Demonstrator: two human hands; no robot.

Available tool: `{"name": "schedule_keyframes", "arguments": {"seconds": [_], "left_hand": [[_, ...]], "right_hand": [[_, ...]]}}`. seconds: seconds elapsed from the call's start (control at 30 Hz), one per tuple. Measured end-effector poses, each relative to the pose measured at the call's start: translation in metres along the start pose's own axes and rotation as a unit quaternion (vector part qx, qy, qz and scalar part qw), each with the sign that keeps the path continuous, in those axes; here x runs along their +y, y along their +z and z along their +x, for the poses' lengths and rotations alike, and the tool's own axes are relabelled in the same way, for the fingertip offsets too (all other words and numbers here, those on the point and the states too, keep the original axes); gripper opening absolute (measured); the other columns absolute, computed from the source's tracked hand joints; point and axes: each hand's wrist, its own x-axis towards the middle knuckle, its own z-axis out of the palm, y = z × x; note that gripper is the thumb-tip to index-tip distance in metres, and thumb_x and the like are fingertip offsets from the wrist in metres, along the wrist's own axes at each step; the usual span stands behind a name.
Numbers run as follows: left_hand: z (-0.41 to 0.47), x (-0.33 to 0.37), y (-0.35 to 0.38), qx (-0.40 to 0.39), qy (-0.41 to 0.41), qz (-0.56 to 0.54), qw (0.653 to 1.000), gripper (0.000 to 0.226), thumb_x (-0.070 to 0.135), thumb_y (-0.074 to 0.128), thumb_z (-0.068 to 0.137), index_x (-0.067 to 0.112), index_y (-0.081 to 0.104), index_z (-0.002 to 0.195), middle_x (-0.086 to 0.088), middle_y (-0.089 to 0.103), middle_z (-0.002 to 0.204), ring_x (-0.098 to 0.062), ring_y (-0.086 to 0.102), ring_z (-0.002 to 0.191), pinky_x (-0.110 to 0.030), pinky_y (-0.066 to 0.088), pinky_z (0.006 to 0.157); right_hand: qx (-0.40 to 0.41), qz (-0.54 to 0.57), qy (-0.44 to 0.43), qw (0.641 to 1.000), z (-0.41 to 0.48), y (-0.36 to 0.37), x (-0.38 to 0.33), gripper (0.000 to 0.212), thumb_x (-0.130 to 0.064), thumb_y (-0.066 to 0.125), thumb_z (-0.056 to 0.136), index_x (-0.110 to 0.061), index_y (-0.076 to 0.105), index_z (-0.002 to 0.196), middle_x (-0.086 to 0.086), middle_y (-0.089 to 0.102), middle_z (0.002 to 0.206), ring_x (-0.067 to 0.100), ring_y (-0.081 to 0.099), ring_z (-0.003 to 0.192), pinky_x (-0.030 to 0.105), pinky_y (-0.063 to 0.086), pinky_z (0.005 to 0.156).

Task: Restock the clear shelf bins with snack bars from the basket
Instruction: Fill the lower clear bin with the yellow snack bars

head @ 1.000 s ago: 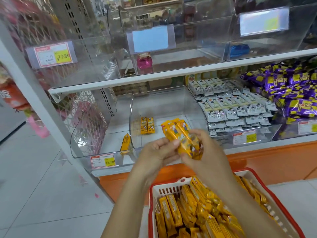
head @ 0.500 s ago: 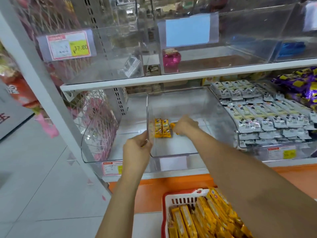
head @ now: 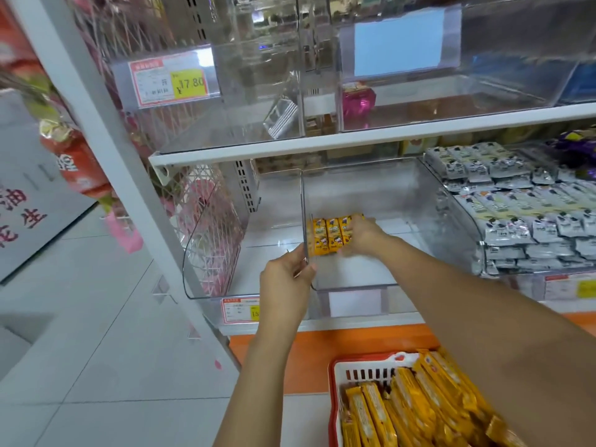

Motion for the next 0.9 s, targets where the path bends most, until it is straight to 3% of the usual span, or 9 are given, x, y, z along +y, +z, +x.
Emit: {"name": "schedule_keyframes", "arguments": {"seconds": [0.07,0.13,0.17,0.27,0.33,0.53,0.63,0.73,0.9], "left_hand": [[-0.01,-0.001,0.0,0.007,-0.005,-0.015,1.0,0.044,0.004,0.061,0.089,0.047,0.065,0.098,0.01,0.068,0.093,-0.008,0.065,0.092,-0.033,0.051,0.09],[-0.022,0.001,0.001,0.042,0.014,0.0,0.999,0.025,0.01,0.062,0.09,0.026,0.07,0.107,0.012,0.068,0.095,-0.007,0.065,0.095,-0.03,0.051,0.09],[-0.029,0.003,0.001,0.073,0.028,0.022,0.997,0.018,0.014,0.062,0.09,0.019,0.072,0.104,0.011,0.069,0.091,-0.006,0.066,0.09,-0.026,0.051,0.086],[-0.054,0.01,0.001,0.144,0.059,0.072,0.985,0.025,0.023,0.057,0.093,0.012,0.068,0.073,0.004,0.065,0.065,-0.006,0.058,0.063,-0.013,0.04,0.06],[-0.069,0.009,0.004,0.127,0.056,0.098,0.985,0.038,0.026,0.053,0.093,0.008,0.06,0.061,-0.001,0.058,0.055,-0.013,0.053,0.058,-0.015,0.035,0.053],[-0.102,-0.044,0.029,-0.107,-0.086,0.278,0.951,0.039,0.021,0.05,0.093,0.016,0.05,0.055,0.002,0.05,0.055,-0.009,0.044,0.051,-0.019,0.03,0.048],[-0.123,-0.075,0.042,-0.198,-0.164,0.333,0.907,0.036,0.025,0.043,0.098,0.014,0.051,0.064,0.0,0.05,0.067,-0.013,0.045,0.061,-0.024,0.036,0.056],[-0.142,-0.101,0.053,-0.279,-0.222,0.366,0.859,0.025,0.026,0.044,0.098,0.008,0.054,0.084,-0.003,0.052,0.086,-0.019,0.055,0.082,-0.022,0.037,0.064],[-0.157,-0.115,0.061,-0.274,-0.234,0.362,0.86,0.023,0.013,0.045,0.095,0.018,0.036,0.074,0.006,0.043,0.076,-0.013,0.049,0.078,-0.021,0.037,0.057]], "right_hand": [[0.011,-0.005,-0.013,1.0,-0.008,-0.008,-0.002,0.062,-0.035,0.078,0.076,-0.007,0.049,0.122,0.016,0.047,0.125,0.032,0.055,0.111,0.033,0.048,0.083],[0.045,-0.03,-0.05,0.997,-0.027,-0.023,-0.003,0.03,-0.033,0.07,0.082,-0.006,0.057,0.086,0.012,0.062,0.094,0.031,0.06,0.093,0.027,0.041,0.06],[0.064,-0.036,-0.075,0.994,-0.04,-0.031,-0.002,0.03,-0.031,0.067,0.084,-0.008,0.053,0.071,0.01,0.06,0.078,0.03,0.059,0.084,0.027,0.037,0.053],[0.117,0.021,-0.156,0.981,-0.099,-0.049,0.011,0.035,-0.025,0.064,0.087,-0.011,0.045,0.061,0.011,0.055,0.066,0.026,0.052,0.069,0.032,0.036,0.056],[0.132,0.06,-0.175,0.974,-0.141,-0.053,0.028,0.04,-0.026,0.065,0.087,-0.015,0.038,0.058,0.006,0.047,0.06,0.02,0.045,0.061,0.033,0.033,0.057],[0.055,-0.126,-0.078,0.988,-0.21,-0.003,0.099,0.025,-0.034,0.062,0.088,-0.015,0.053,0.101,0.006,0.061,0.11,0.023,0.058,0.102,0.029,0.044,0.076],[-0.023,-0.162,-0.03,0.986,-0.217,0.041,0.137,0.07,-0.027,0.073,0.081,-0.013,0.036,0.138,0.01,0.039,0.142,0.028,0.038,0.131,0.035,0.04,0.098],[-0.107,-0.151,-0.017,0.983,-0.212,0.073,0.169,0.11,-0.032,0.082,0.072,-0.023,0.008,0.153,0.012,0.005,0.159,0.037,0.005,0.145,0.045,0.022,0.115],[-0.107,-0.132,0.001,0.986,-0.199,0.093,0.191,0.114,-0.031,0.085,0.068,-0.027,0.007,0.152,0.015,0.003,0.158,0.038,0.003,0.146,0.048,0.027,0.114]]}}
